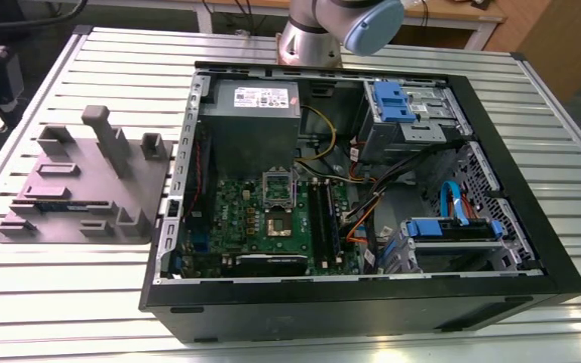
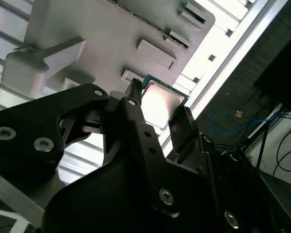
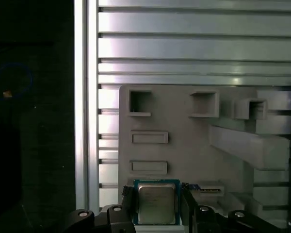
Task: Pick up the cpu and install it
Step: 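Pick up the cpu and move it towards the insertion slot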
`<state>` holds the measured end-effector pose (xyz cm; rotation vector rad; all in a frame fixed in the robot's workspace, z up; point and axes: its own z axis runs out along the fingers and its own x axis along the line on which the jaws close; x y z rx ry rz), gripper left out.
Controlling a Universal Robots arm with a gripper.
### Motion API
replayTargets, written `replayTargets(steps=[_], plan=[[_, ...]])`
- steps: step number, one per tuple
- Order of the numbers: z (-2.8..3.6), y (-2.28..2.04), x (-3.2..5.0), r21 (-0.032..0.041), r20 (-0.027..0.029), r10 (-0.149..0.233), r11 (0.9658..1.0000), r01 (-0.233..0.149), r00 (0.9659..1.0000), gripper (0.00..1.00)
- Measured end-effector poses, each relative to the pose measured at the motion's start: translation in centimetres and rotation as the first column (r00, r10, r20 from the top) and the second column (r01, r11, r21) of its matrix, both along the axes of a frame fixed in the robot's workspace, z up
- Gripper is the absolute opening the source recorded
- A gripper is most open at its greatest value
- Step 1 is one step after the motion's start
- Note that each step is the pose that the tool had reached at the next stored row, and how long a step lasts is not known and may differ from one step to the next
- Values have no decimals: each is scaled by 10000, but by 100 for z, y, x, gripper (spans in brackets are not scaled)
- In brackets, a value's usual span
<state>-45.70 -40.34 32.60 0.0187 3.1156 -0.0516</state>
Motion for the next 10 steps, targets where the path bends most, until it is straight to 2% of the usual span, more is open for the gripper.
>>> replayTargets(steps=[3, 10], plan=[[121, 1, 0, 0, 0, 1, 10000, -1, 10000, 47], [309, 1, 0, 0, -1, 0, 10000, 0, 10000, 47]])
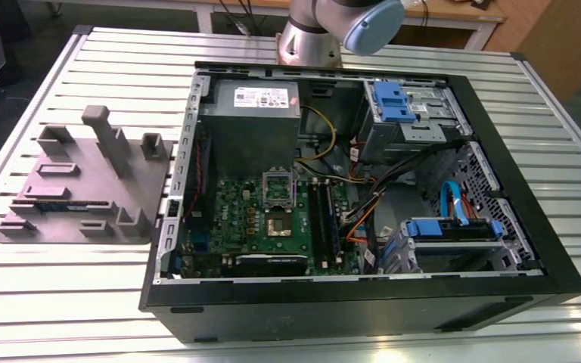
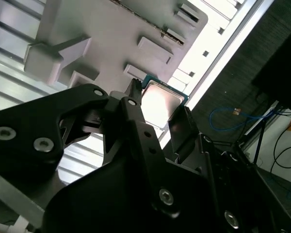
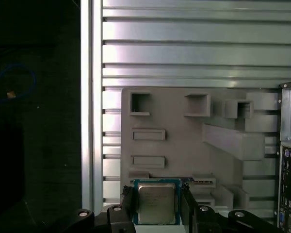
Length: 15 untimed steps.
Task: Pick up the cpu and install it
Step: 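Pick up the cpu and move it towards the insertion slot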
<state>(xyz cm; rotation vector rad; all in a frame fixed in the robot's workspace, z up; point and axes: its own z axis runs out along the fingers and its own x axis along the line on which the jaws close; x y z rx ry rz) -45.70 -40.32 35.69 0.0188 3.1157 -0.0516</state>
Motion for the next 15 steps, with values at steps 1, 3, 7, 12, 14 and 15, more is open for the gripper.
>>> replayTargets(steps=[1, 3, 7, 12, 14, 15], plan=[[19, 0, 0, -1, -1, 0, 10000, 0, 10000, 47], [25, 0, -1, 1, 3, 0, 10000, 0, 10000, 47], [30, 0, 6, -2, -4, 1, 10000, -1, 10000, 47], [27, 0, 116, 0, 1, 1, 10000, -1, 10000, 47], [31, 0, 116, -1, -1, -2, 10000, 2, 10000, 47], [47, 0, 117, -2, -3, -1, 10000, 1, 10000, 47]])
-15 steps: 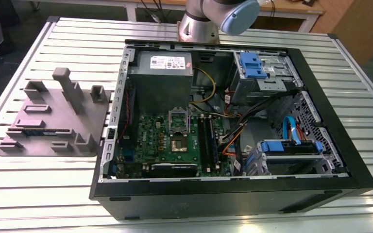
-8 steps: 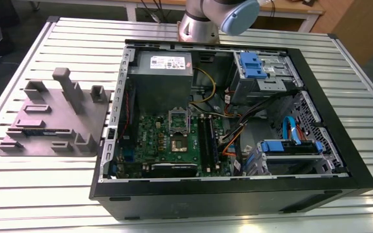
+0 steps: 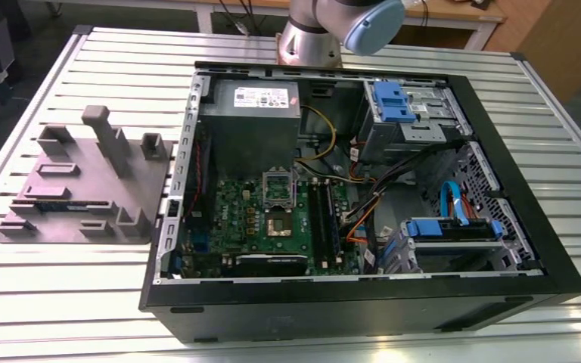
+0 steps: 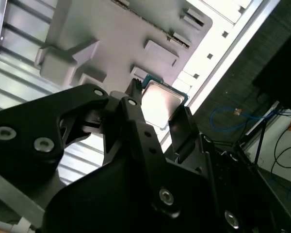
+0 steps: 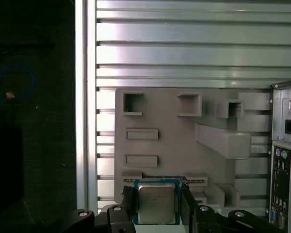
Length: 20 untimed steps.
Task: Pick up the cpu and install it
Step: 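Pick up the cpu and move it towards the insertion slot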
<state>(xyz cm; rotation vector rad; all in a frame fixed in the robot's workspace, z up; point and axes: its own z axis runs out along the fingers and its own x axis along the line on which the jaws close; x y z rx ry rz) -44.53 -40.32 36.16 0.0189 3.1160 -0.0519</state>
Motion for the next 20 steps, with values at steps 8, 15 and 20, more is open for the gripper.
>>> replayTargets(steps=[8, 15, 20], plan=[[344, 0, 0, 2, 4, 1, 10000, -1, 10000, 47], [483, 0, 1, 29, 3, 1, 10000, -1, 10000, 47], [482, 0, 109, 37, 4, 1, 10000, -1, 10000, 47]])
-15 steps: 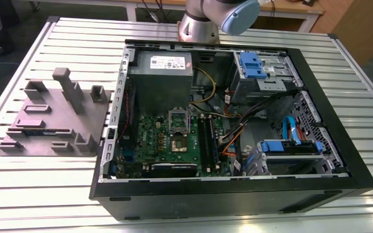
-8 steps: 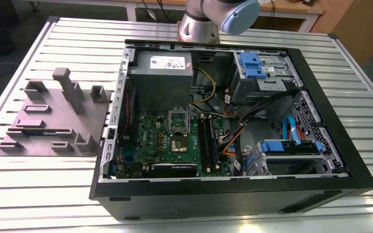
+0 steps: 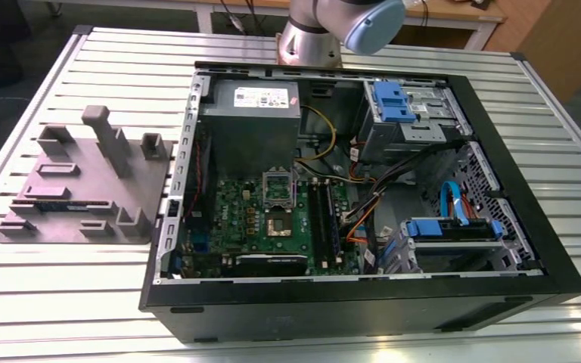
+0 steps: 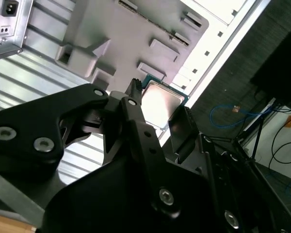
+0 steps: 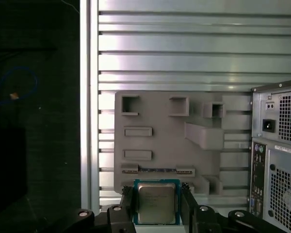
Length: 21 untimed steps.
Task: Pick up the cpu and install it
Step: 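Pick up the cpu and move it towards the insertion slot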
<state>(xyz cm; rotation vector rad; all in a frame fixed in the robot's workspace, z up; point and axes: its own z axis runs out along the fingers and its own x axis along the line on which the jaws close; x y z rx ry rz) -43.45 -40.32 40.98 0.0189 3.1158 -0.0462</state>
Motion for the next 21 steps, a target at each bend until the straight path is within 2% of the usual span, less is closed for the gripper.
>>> replayTargets(steps=[10, 17, 21], plan=[[-1, 0, 308, 11, 0, 1, 10000, -1, 10000, 47], [-1, 0, 473, 13, 0, 0, 10000, 0, 10000, 47], [-1, 0, 529, 13, 0, 1, 10000, -1, 10000, 47]])
